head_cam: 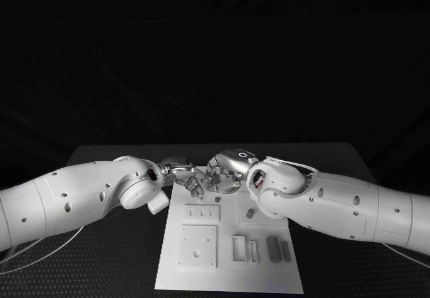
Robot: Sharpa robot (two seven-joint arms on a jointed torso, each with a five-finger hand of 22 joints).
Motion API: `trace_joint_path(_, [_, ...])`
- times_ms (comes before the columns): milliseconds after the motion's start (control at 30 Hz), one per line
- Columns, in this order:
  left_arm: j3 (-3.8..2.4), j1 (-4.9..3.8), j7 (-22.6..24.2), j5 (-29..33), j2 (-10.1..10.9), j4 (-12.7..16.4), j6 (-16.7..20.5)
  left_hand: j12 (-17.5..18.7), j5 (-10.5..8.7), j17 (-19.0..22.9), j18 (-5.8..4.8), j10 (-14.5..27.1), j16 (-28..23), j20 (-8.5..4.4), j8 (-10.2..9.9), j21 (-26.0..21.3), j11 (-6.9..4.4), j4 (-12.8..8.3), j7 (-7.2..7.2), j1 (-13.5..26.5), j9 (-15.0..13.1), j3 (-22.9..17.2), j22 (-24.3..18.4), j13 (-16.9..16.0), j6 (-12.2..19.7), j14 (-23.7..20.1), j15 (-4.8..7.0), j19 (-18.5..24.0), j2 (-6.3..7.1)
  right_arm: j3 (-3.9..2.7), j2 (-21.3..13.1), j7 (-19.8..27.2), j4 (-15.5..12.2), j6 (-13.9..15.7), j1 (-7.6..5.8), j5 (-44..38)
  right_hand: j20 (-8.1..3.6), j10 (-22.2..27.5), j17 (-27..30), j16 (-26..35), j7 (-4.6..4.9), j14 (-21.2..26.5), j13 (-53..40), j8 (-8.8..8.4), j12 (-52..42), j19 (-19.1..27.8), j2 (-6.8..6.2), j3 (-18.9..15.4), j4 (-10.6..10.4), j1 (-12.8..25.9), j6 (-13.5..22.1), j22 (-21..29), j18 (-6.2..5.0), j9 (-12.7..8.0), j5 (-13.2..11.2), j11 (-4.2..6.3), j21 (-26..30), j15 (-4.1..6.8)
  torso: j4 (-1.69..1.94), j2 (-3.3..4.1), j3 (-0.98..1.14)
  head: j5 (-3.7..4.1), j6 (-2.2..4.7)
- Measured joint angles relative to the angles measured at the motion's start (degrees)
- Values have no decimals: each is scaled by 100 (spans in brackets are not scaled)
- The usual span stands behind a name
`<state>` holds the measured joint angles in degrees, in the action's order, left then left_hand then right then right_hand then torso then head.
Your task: Assemble the parts on the task board
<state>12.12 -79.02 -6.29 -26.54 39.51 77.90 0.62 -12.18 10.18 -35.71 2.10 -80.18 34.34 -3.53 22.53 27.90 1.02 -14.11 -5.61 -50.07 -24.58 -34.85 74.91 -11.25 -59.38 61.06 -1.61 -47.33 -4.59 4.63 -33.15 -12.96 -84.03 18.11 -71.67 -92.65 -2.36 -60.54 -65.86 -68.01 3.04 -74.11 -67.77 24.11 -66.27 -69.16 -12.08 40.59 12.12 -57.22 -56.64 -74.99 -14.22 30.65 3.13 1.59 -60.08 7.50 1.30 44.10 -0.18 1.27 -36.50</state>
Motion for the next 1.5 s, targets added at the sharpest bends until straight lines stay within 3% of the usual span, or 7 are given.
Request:
trace_joint_path(233, [0,-2,-51,-130,16,-11,-8,-77,296,-24,-2,-112,85,-38,50,27,-50,-56,-16,76,-113,-56,0,-71,-26,89,48,4,30,14,-23,49,126,102,3,177,-5,272,32,161,344,223,155,-432,264,211,-345,-310,-178,260,415,27,78,-108,-24,-231,171,-184,0,-2,0,-4,-10])
trace_joint_path(567, [1,0,-108,-367,20,-12,2,-174,434,-59,-4,-166,184,-89,82,95,-103,-124,-22,106,-279,-60,0,-206,-43,163,101,-5,60,22,-319,132,194,358,21,348,-1,455,35,223,416,395,246,-693,360,370,-421,-604,-200,245,752,48,104,-241,-24,-394,311,-354,4,-2,5,-8,-20])
trace_joint_path(800, [1,0,-163,-658,27,-45,116,-370,1505,-164,-82,-359,342,-222,177,234,-217,-182,-2,117,-529,-37,0,-485,-164,384,222,-98,287,18,-627,250,398,621,29,542,1,455,35,222,414,413,280,-693,360,371,-411,-621,-217,175,770,55,133,-256,-24,-394,335,-373,4,-2,5,-29,-34])
trace_joint_path(967, [1,0,-315,-1069,17,-29,193,-467,1973,-239,-81,-396,408,-253,183,338,-235,-189,-2,138,-650,-30,-1,-654,-224,456,294,-129,387,-160,-822,432,604,849,33,990,8,455,52,223,434,414,312,-693,360,378,-390,-595,-272,108,790,61,135,-277,8,-394,350,-374,1,-2,8,-48,-59])
trace_joint_path(1133, [3,-1,-568,-1555,-33,20,212,-536,2062,-273,-81,-375,431,-257,183,403,-258,-188,-11,145,-717,-29,4,-757,-255,524,320,-133,393,-327,-938,590,723,972,-37,1464,9,455,59,223,461,414,344,-692,348,379,-382,-611,-288,56,818,61,139,-298,110,-394,365,-374,-6,-1,9,-51,-90])
trace_joint_path(1400, [24,-1,-978,-2153,-218,-55,203,-714,2316,-318,-80,-403,492,-290,182,538,-292,-192,-31,122,-864,-12,4,-989,-317,642,374,-214,416,-372,-891,996,1178,1039,-251,2401,90,632,166,457,568,630,461,-692,403,636,-382,-708,-317,10,919,77,184,-345,365,-426,566,-404,-6,-5,13,-37,-180])
trace_joint_path(1500, [66,-1,-1077,-2307,-334,-105,203,-751,2359,-328,-80,-405,493,-271,181,559,-295,-193,-31,123,-906,-2,3,-1056,-317,673,387,-234,416,-366,-801,1206,1484,1039,-290,2889,240,874,367,776,603,924,694,-692,649,997,-322,-820,-205,-20,952,166,185,-369,489,-477,896,-453,-1,-19,17,-35,-230])
